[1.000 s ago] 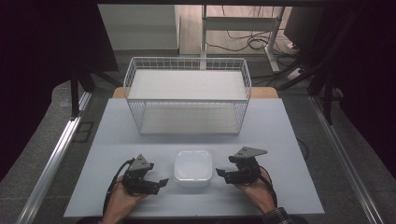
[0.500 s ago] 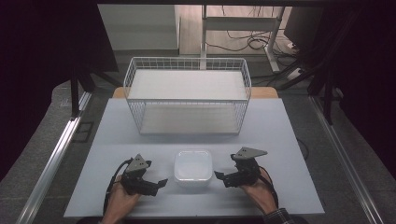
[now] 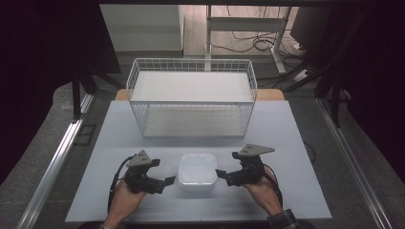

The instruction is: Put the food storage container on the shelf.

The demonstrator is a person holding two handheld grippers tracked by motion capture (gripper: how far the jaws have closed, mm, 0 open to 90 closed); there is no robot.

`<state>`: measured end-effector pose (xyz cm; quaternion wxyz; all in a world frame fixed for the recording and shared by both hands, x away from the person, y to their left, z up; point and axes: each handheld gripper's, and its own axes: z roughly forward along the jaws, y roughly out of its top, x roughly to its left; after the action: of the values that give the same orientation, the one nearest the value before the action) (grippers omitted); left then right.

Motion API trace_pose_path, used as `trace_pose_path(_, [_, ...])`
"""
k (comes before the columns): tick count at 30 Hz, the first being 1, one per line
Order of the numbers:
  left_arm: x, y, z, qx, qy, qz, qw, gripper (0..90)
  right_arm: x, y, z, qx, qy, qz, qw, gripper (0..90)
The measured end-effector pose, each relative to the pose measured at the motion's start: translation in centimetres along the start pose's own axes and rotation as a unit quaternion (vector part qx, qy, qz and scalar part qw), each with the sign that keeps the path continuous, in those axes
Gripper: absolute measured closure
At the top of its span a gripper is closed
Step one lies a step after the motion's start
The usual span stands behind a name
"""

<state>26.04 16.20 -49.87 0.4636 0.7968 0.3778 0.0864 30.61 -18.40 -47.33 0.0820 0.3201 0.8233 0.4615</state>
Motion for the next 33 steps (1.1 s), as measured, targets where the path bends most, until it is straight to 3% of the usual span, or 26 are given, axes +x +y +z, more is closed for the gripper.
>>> trace_pose_path(6, [-0.5,1.7,1.4,0.002,-0.026,0.012,0.9996,7.0,0.8,0.6,0.9,0.011,0.008,-0.011,0.9998,2.1])
trace_pose_path(7, [-0.5,2.0,1.8,0.008,-0.030,0.013,0.9994,7.7,1.2,0.9,1.6,0.030,0.011,-0.013,0.9994,0.9])
trace_pose_path(8, [-0.5,2.1,2.2,0.012,-0.033,0.013,0.9993,7.7,1.3,0.9,1.9,0.032,0.012,-0.013,0.9993,0.8])
trace_pose_path(15, [0.3,2.0,4.7,0.039,-0.059,-0.022,0.9973,8.4,1.6,1.1,3.9,0.071,0.018,-0.008,0.9972,5.3])
trace_pose_path(16, [0.4,1.6,4.8,0.033,-0.077,-0.033,0.9959,11.8,1.5,0.8,4.2,0.096,0.040,0.002,0.9946,5.7])
trace_pose_path(18, [0.4,1.4,4.6,0.031,-0.088,-0.039,0.9949,19.0,1.5,0.7,4.3,0.101,0.044,0.006,0.9939,6.3])
trace_pose_path(19, [0.2,1.3,4.5,0.030,-0.090,-0.042,0.9947,19.0,1.4,0.6,4.3,0.101,0.050,0.018,0.9935,8.3])
trace_pose_path(20, [0.1,1.0,4.0,0.032,-0.091,-0.053,0.9939,24.9,1.4,0.4,4.0,0.105,0.052,0.032,0.9926,12.2])
trace_pose_path(23, [0.0,0.8,3.5,0.031,-0.093,-0.067,0.9929,32.6,1.4,0.3,3.7,0.108,0.052,0.046,0.9917,19.0])
trace_pose_path(24, [-0.2,0.6,2.9,0.031,-0.091,-0.074,0.9926,40.8,1.3,0.0,3.0,0.110,0.060,0.073,0.9894,27.7])
trace_pose_path(26, [-0.3,0.6,2.6,0.028,-0.086,-0.077,0.9929,44.5,1.2,-0.1,2.8,0.109,0.063,0.078,0.9889,32.0])
trace_pose_path(28, [-0.5,0.5,2.1,0.029,-0.083,-0.088,0.9922,53.8,1.1,-0.3,1.7,0.101,0.064,0.090,0.9888,49.2])
trace_pose_path(29, [-0.5,0.5,2.1,0.029,-0.083,-0.088,0.9922,56.1,1.1,-0.3,1.7,0.101,0.064,0.090,0.9888,49.2])
trace_pose_path(31, [-0.5,0.3,1.6,0.024,-0.087,-0.101,0.9909,60.7,1.2,-0.2,1.1,0.093,0.054,0.089,0.9902,58.4])
trace_pose_path(33, [-0.8,0.2,1.4,0.019,-0.080,-0.104,0.9912,64.6,1.5,-0.1,0.7,0.088,0.047,0.100,0.9900,63.0])
